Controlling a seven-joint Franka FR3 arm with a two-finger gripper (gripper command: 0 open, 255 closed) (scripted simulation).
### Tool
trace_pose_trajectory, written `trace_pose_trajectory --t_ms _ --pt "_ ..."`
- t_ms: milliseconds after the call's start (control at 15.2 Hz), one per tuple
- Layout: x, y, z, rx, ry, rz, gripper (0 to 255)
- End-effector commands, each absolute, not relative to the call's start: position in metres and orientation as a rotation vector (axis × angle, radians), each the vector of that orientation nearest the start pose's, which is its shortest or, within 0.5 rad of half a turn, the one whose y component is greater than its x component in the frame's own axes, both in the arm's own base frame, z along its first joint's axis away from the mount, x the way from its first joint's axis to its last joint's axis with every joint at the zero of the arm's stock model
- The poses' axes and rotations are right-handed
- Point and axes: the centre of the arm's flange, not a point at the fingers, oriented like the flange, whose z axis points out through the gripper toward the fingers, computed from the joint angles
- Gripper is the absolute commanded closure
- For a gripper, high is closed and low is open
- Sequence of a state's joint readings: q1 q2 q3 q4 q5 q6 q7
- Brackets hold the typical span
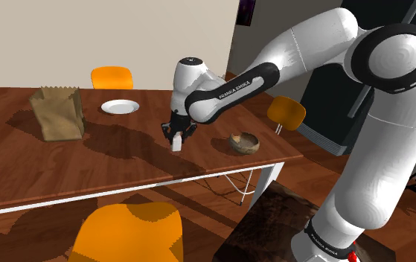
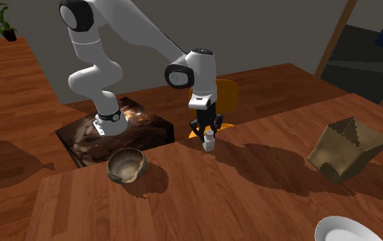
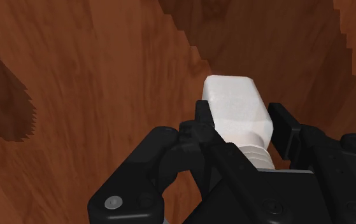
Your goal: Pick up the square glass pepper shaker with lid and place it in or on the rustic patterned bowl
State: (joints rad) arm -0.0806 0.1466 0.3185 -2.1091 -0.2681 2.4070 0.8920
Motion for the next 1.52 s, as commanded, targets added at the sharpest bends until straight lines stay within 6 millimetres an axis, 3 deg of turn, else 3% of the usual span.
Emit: trace_pose_trajectory --t_ms 0,1452 --pt "0.565 0.133 0.378 -3.074 0.745 -0.343 255" --pt "0.565 0.133 0.495 -3.074 0.745 -0.343 255"
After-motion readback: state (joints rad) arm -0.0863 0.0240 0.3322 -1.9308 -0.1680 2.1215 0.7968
